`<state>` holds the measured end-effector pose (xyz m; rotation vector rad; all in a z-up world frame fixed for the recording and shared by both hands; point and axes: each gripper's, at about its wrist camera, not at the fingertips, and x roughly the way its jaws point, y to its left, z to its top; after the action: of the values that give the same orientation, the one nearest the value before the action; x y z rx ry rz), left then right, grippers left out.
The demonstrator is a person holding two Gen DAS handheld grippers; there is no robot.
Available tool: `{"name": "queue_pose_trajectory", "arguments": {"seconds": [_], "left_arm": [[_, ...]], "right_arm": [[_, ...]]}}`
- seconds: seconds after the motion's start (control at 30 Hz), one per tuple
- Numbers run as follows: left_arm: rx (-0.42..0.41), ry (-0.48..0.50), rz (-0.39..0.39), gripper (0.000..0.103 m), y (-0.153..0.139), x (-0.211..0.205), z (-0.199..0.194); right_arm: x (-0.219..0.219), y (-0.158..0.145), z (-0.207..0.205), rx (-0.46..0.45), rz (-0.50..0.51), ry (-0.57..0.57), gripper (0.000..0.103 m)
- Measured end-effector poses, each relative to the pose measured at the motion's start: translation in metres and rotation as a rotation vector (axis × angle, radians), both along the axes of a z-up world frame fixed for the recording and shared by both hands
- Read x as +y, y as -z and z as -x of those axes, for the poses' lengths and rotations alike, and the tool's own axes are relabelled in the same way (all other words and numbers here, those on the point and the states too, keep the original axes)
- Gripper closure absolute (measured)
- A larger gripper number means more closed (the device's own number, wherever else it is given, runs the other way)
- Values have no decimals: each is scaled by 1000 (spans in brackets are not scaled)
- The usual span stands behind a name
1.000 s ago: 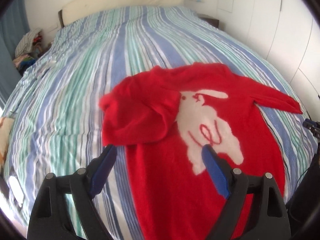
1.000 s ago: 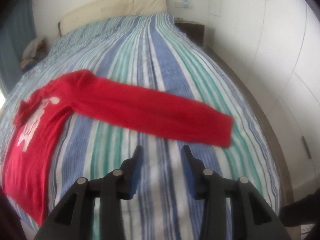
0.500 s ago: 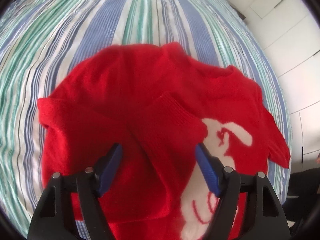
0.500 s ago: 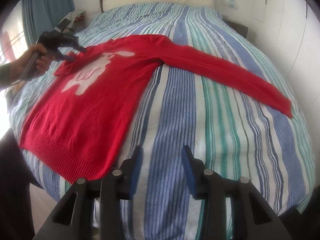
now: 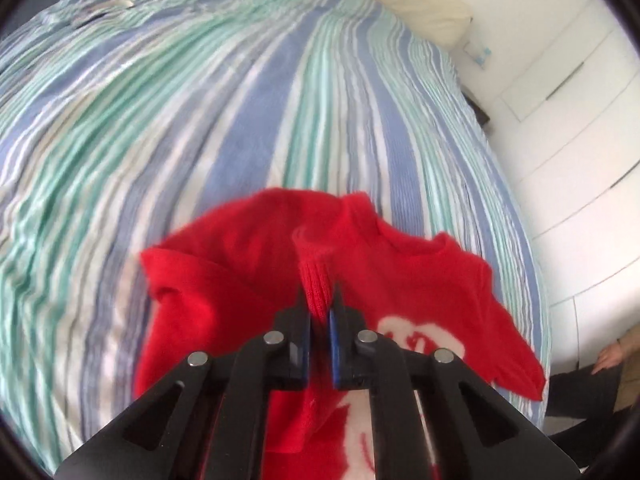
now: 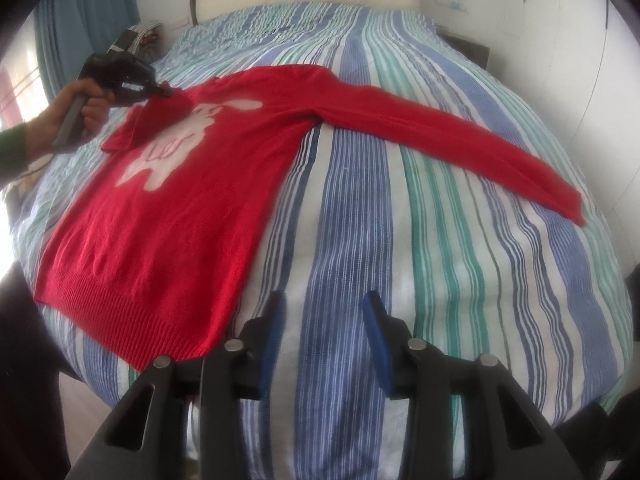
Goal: Fold small clothes
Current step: 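Grasp the other sleeve cuff with the left tool and stretch it outward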
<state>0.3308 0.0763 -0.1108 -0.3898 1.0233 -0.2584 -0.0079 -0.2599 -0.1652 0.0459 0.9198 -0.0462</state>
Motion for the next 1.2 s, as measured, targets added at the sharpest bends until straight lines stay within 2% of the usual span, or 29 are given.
{"name": "queue_pose_trajectory", "arguments": {"seconds": [0.07,0.17,0.27,0.37,0.57,0.73,0.87,1.03,1.2], "left_arm": [[-38,-122,-18,97,-19,55,14],[-82,-325,-153,97,-37,138,38],[-71,-504,-264,97,-33,206,64],[-17,-592,-307,97,-9,248,83],[66,-643,-314,98,42,260,105],[130,-623,-393,98,72,257,108],[153,-631,-360,98,87,265,112],[163,-621,-362,98,93,270,108],[174,-676,-255,92,94,285,111]], "right_arm": [[1,-1,2,-9,-1,-1,64],[3,-1,4,-21,4,-13,64],[6,-2,4,-28,7,-23,64],[11,-2,5,-30,18,-35,64],[16,1,5,-26,29,-39,64],[12,3,4,-19,34,-19,64],[6,5,4,-8,26,5,64],[-2,9,3,5,15,38,64],[-14,12,-1,23,-7,84,64]]}}
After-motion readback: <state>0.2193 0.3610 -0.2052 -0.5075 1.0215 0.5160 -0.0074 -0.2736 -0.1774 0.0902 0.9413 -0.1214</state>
